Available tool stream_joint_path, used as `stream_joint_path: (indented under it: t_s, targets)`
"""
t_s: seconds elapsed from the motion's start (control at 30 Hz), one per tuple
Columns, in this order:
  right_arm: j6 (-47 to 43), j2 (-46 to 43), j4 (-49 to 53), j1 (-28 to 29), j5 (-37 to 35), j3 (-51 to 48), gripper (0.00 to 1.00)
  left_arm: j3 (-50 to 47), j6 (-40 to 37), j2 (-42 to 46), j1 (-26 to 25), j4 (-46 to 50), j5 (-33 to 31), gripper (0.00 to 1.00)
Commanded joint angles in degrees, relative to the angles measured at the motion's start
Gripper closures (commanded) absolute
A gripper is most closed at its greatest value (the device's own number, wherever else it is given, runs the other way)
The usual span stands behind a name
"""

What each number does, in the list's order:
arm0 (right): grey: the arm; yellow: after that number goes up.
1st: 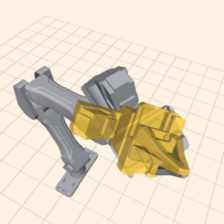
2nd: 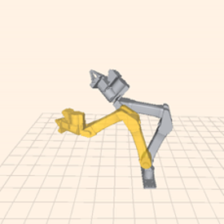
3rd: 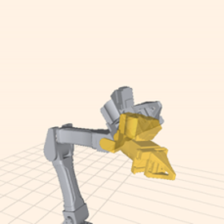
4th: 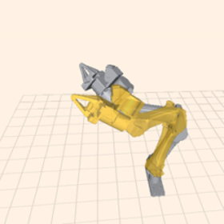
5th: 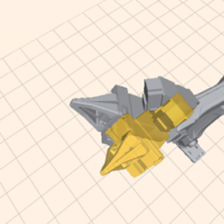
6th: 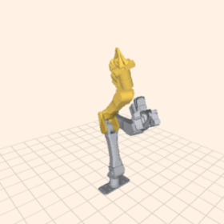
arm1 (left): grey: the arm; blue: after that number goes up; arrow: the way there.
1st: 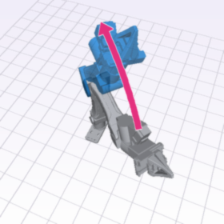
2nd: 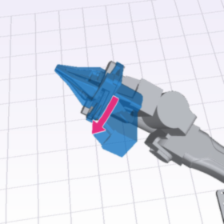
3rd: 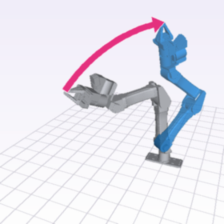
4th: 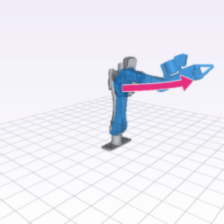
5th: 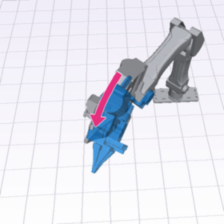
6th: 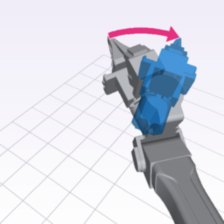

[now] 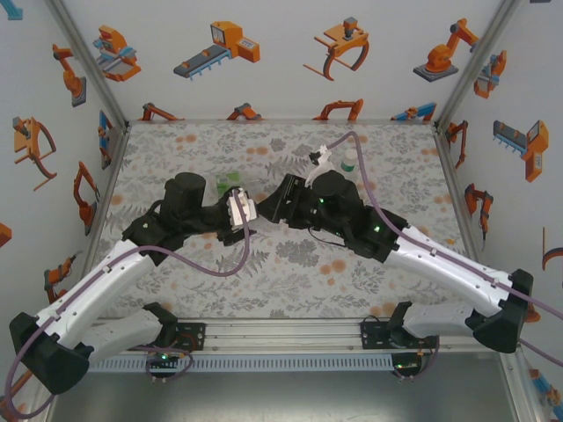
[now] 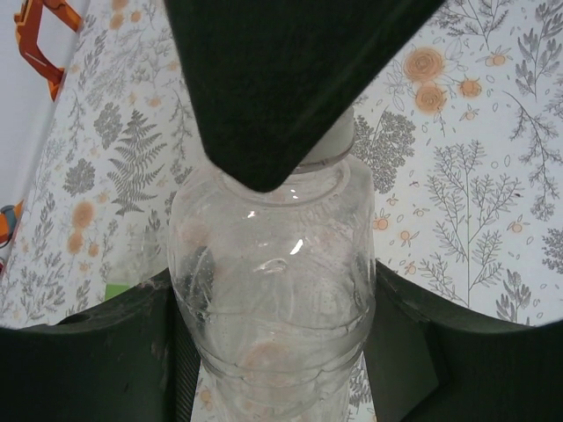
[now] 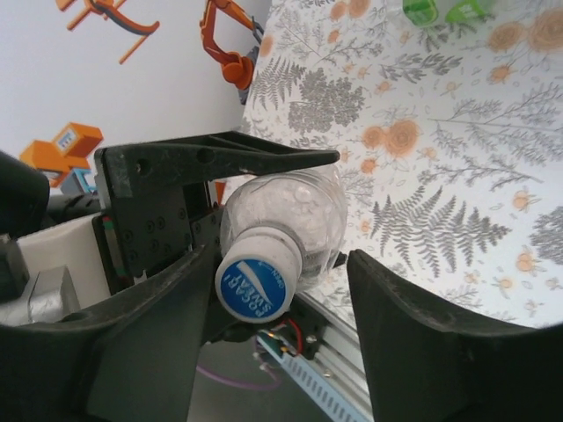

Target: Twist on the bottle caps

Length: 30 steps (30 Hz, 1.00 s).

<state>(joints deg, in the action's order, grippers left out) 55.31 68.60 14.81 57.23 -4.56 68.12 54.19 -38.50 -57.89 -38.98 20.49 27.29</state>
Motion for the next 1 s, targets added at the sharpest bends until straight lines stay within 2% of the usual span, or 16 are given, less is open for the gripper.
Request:
stream_joint_path:
  t_s: [0.0, 0.2, 0.33, 0.43, 0.7, 0.8, 0.97]
  targets:
    - [-10.2, -3.1, 4.8, -0.1, -0.1, 4.5, 0.38, 1.0, 0.3, 0.0, -0.1, -1.3, 2.2, 1.00]
    - [-30.4, -8.4, 5.2, -0.2, 0.6, 5.3, 0.37, 1.6, -0.7, -0.6, -0.1, 0.5, 5.2, 1.00]
    - [-47.0, -10.6, 5.7, -0.2, 10.0, 5.4, 0.37, 2.6, -2.2, -1.3, -0.1, 2.8, 10.4, 1.00]
    - [-54.9, -10.9, 8.7, -0.2, 13.7, 6.3, 0.38, 2.7, -3.2, -1.3, -0.1, 3.9, 14.6, 1.00]
    - [-74.4, -7.4, 21.1, -0.2, 24.9, 11.4, 0.40, 4.8, -6.5, -3.4, -0.1, 9.5, 24.0, 1.00]
    - [-81.5, -6.6, 23.4, -0.2, 28.2, 11.9, 0.41, 6.5, -7.4, -5.5, -0.3, 12.6, 24.9, 1.00]
    - [-85.3, -4.7, 22.7, 0.0, 28.8, 12.0, 0.42, 7.9, -8.5, -7.1, -0.6, 15.6, 25.7, 1.00]
